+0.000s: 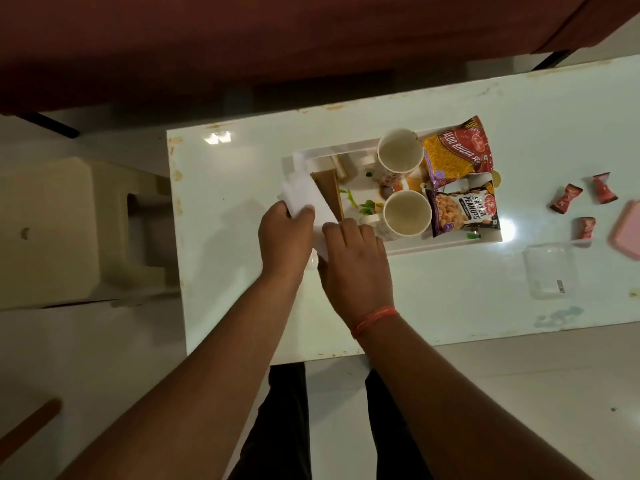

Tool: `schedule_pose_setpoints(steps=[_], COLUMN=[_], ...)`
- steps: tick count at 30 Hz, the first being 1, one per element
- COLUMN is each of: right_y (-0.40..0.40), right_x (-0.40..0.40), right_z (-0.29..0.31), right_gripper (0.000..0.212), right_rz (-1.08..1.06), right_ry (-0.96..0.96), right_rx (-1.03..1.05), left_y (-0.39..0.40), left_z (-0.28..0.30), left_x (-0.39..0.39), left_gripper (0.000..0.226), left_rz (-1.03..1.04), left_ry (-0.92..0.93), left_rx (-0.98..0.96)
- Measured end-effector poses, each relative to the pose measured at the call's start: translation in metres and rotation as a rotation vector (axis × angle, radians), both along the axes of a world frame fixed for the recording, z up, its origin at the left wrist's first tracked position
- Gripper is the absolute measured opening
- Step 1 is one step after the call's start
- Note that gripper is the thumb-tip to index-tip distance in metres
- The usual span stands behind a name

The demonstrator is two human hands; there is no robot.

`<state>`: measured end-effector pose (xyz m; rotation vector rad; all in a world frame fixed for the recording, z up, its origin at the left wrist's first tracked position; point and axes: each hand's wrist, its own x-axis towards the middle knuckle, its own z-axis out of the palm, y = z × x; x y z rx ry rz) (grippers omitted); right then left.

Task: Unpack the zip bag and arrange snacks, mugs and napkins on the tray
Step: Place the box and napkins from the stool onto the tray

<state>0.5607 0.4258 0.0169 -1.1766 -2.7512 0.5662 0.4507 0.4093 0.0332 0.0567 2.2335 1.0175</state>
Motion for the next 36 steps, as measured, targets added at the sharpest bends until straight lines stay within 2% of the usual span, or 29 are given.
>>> schedule_pose_setpoints(steps=[3, 9, 13, 16, 26, 36], right_y=[0.01, 0.012, 0.005, 0.001, -0.001, 0.003], right_x=[-0.013, -0.022, -0.019, -0.015, -0.01, -0.01], right_z=[-0.013, -0.034, -0.047, -0.057, -0.077, -0.079], right_gripper=[0.016, 0.021, 0.022, 0.019, 0.021, 0.024], right_rz=[-0.09, -0.299, -0.315, -0.31, -0.355, -0.323], right_ry=[0.049, 0.093, -0.004, -0.096, -0.158, -0.131], right_rx=[-0.033, -0.224, -0.195, -0.193, -0.245, -0.266], left_y=[0.016, 0.057, 0.073, 0.079, 0.088, 0.094], left_z=[-0.007, -0.024, -0.031, -0.039, -0.064, -0.074], left_x=[-0.012, -0.045, -0.053, -0.056, -0.059, -0.061], left_gripper=[0.022, 0.022, 0.024, 0.024, 0.03, 0.025], left_rz=[-0.064, -0.288, -0.541, -0.641, -0.737, -0.649], left_ry=[0.077, 0.27, 0.386, 0.43, 0.47, 0.438], left_rx=[0.015, -0.032, -0.091, -0.154, -0.268, -0.243])
